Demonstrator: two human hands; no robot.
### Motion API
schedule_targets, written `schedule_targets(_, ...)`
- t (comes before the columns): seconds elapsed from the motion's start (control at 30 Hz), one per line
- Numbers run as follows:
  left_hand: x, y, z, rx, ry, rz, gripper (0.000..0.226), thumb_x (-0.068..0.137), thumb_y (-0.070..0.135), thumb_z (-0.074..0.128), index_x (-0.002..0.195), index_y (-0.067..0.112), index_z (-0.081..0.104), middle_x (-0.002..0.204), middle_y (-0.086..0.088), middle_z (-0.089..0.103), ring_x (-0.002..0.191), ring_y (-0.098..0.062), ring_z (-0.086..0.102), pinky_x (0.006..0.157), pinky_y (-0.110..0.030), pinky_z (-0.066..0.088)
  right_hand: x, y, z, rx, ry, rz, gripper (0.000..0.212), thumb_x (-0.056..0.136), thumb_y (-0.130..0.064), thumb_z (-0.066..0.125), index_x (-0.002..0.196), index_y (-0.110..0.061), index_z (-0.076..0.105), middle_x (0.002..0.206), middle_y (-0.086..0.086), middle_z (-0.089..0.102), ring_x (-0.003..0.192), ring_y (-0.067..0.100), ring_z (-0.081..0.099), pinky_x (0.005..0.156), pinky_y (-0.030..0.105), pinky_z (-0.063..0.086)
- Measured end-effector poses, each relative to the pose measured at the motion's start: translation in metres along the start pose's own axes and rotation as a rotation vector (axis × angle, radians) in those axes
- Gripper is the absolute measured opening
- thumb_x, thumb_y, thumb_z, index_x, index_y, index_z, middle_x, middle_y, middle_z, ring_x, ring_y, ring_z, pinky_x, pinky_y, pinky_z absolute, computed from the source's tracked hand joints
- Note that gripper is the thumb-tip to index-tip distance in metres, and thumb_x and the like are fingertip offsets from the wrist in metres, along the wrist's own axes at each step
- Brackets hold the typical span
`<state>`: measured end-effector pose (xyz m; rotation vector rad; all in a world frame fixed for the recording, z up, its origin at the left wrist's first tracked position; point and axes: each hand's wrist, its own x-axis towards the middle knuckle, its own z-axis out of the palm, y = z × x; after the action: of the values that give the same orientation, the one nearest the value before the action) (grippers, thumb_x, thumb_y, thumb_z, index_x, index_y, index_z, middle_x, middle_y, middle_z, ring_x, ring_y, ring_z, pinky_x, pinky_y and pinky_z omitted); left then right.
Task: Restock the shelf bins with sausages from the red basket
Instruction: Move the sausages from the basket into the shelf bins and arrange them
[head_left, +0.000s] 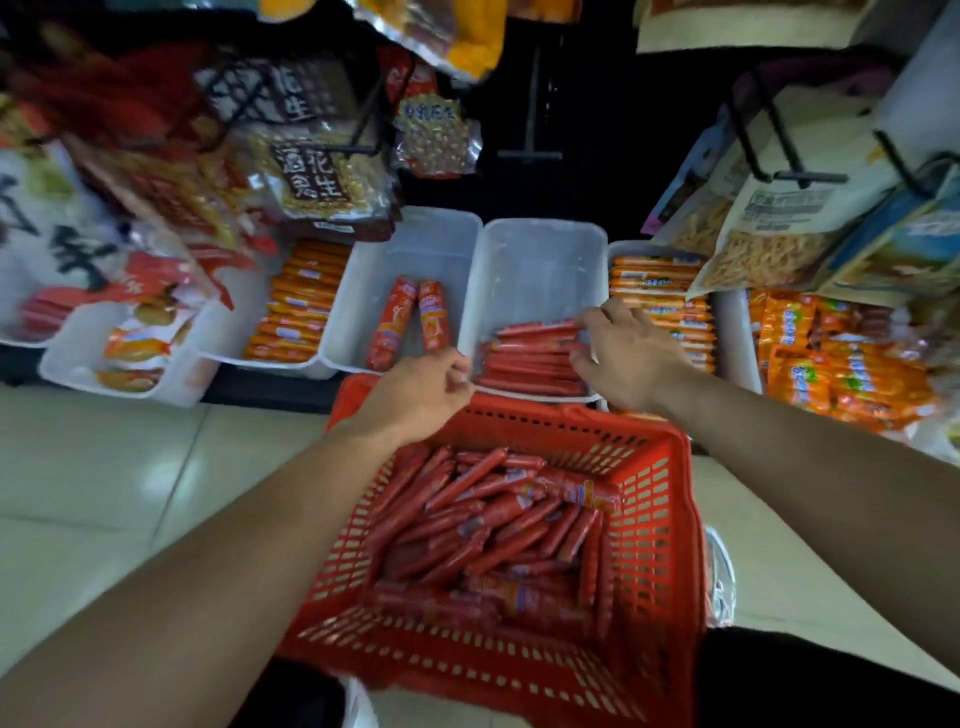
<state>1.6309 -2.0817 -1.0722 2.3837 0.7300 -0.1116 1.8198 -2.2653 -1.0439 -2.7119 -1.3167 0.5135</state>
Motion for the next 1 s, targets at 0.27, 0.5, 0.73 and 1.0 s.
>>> schedule_targets(0.27,-0.117,-0.076,0.078,0.096,-0.321,-0.226,0.056,0.086,0.037,0.07,0.135,0.016,0.053,0.14,-0.012,0.055,0.127,-0.027,0.053,0.103,-0.031,0.04,-0.094,-0.054,0.114,-0.005,-0.228,-0.121,0.054,0.091,-0.042,0.051,0.139,-0.02,0.044,0.138,0.006,0.046,0.126,0.034,0.047,0.102,0.047,0.044)
schedule_targets(0.5,-0.119,-0.11,0.124,0.079,-0.448,-0.279,0.075,0.076,0.057,0.073,0.141,0.03,0.046,0.142,-0.004,0.051,0.132,-0.026,0.047,0.106,-0.036,0.039,-0.118,-0.041,0.219,-0.017,-0.626,-0.055,0.106,0.068,-0.087,0.032,0.154,-0.026,0.027,0.158,0.004,0.031,0.139,0.033,0.039,0.111,0.044,0.037)
schedule_targets(0.73,-0.112,-0.12,0.147,0.232,-0.761,-0.244,0.098,0.066,0.049,0.085,0.146,0.024,0.033,0.146,-0.002,0.047,0.127,-0.024,0.05,0.096,-0.032,0.042,-0.114,-0.037,0.251,0.013,-0.669,-0.068,0.099,0.068,-0.061,0.074,0.145,-0.02,0.028,0.145,0.01,0.031,0.126,0.038,0.045,0.102,0.047,0.045)
schedule_targets(1.0,-0.112,-0.112,0.127,0.27,-0.821,-0.257,0.063,0.066,0.06,0.079,0.115,0.025,0.059,0.115,0.0,0.061,0.1,-0.02,0.059,0.077,-0.031,0.045,-0.122,-0.041,0.244,0.024,-0.645,-0.134,0.089,0.068,-0.072,0.058,0.146,-0.034,0.041,0.148,-0.001,0.05,0.131,0.026,0.048,0.106,0.038,0.043)
